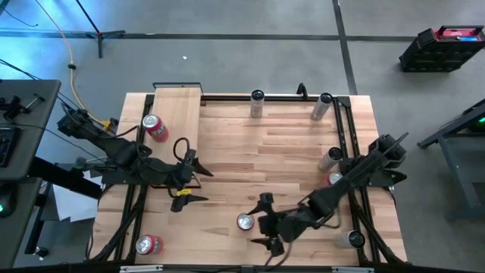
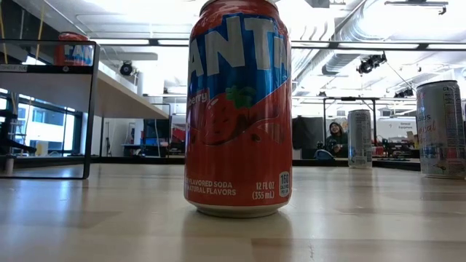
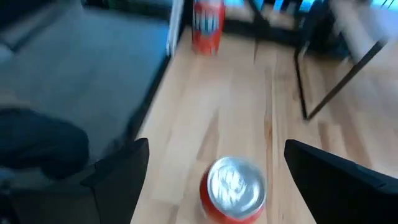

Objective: Place canned beverage on shelf
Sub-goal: Put the middle red soda can on the shelf aligned with the other red soda can

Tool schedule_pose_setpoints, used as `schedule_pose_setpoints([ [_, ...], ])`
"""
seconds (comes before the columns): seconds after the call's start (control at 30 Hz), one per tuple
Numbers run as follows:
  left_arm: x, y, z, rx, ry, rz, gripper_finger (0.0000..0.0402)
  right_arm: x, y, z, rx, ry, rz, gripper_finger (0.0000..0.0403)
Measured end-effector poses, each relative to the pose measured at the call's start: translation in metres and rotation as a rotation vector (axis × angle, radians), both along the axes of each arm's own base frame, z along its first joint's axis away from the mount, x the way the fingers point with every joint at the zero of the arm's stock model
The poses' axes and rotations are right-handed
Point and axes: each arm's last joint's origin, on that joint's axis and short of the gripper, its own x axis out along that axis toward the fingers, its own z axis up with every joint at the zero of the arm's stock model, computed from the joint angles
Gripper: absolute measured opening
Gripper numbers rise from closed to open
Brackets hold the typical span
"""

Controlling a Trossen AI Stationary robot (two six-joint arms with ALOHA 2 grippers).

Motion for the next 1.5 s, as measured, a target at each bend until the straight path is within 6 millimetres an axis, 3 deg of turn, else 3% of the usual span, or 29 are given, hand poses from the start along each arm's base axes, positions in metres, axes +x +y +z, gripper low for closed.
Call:
schedule_pose_setpoints([
  [0.1, 0.002, -0.001, 0.0, -0.025, -0.027, 0.005, 0.0346, 0.004, 0.004, -0.016, -0.016, 0.036, -0.009, 0.036],
  [0.43, 0.003, -0.002, -0.001, -0.02, -0.027, 0.023, 0.0346, 0.006, -0.01, -0.023, -0.042, 0.049, -0.272, 0.036],
  [0.67, 0.003, -0.002, -0.002, -0.001, -0.023, 0.015, 0.0346, 0.008, 0.01, -0.044, -0.012, 0.032, -0.294, 0.036],
  [0.93, 0.003, -0.002, -0.002, 0.017, -0.024, 0.005, 0.0346, 0.008, 0.019, -0.064, 0.044, 0.021, -0.431, 0.036],
  [1.07, 0.003, -0.002, -0.002, 0.023, -0.025, 0.002, 0.0346, 0.014, 0.02, -0.082, 0.075, 0.071, -0.435, 0.036],
  [1.3, 0.003, -0.002, -0.002, 0.023, -0.025, 0.002, 0.0346, 0.026, 0.021, -0.099, 0.074, -0.002, -0.501, 0.036],
  [1.5, 0.003, -0.002, -0.002, 0.023, -0.024, 0.001, 0.0346, 0.031, 0.015, -0.101, 0.156, -0.012, -0.582, 0.0351],
])
